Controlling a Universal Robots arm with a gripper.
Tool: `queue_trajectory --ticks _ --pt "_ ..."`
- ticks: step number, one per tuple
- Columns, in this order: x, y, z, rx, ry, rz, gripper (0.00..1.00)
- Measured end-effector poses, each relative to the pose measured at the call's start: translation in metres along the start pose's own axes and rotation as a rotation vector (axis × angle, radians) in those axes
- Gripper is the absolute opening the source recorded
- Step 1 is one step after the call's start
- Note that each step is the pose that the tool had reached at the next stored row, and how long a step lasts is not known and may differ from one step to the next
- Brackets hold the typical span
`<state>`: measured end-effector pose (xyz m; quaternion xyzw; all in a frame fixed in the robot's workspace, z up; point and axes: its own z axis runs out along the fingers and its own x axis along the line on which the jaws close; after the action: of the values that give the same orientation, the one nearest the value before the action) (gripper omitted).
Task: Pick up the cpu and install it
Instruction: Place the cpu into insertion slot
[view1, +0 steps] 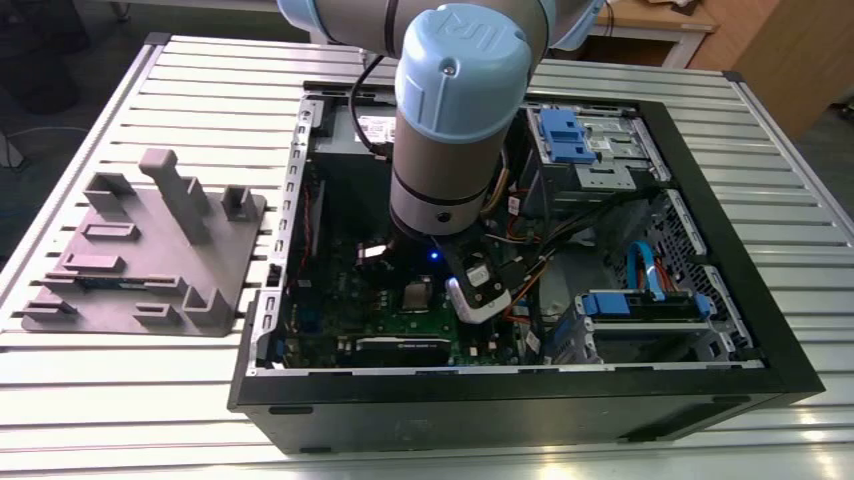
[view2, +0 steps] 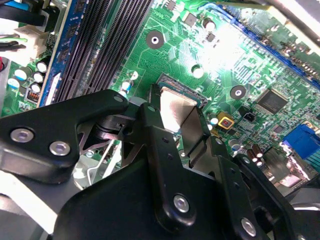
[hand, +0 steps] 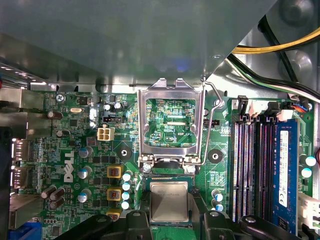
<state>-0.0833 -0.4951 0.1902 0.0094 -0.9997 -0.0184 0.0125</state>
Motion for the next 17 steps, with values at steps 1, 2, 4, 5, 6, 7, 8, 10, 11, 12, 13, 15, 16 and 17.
queue_trajectory --ticks 1,2,4,5,6,7,8,10,11,12,13,15,16,17 --pt "0.0 0.0 0.0 0.0 0.0 0.0 0.41" --pt "0.0 0.0 0.0 0.0001 0.0 0.0 0.41" --pt "0.0 0.0 0.0 0.0001 0.0 0.0 0.41" --pt "0.0 0.0001 -0.0005 -0.0002 -0.0001 0.0 0.41" --pt "0.0 0.0002 -0.0011 -0.0008 -0.0004 0.0 0.41" --pt "0.0 0.0002 -0.0018 -0.0007 -0.0003 0.0 0.41" --pt "0.0 0.0001 -0.0028 -0.0001 0.0 0.0 0.41" --pt "0.0001 0.0002 -0.0036 -0.0003 -0.0002 0.0 0.41" --pt "0.0001 0.0002 -0.0035 -0.0004 -0.0002 0.0 0.41" --pt "0.0 0.0002 -0.0036 -0.0004 -0.0002 0.001 0.41" --pt "0.0004 0.0001 -0.0037 -0.0001 -0.0001 0.002 0.41" --pt "0.0016 0.0002 -0.0035 -0.0002 -0.0005 0.009 0.41" --pt "0.002 0.0002 -0.0034 -0.0004 -0.0007 0.015 0.41" --pt "0.0021 0.0002 -0.0033 -0.0004 -0.0008 0.021 0.41"
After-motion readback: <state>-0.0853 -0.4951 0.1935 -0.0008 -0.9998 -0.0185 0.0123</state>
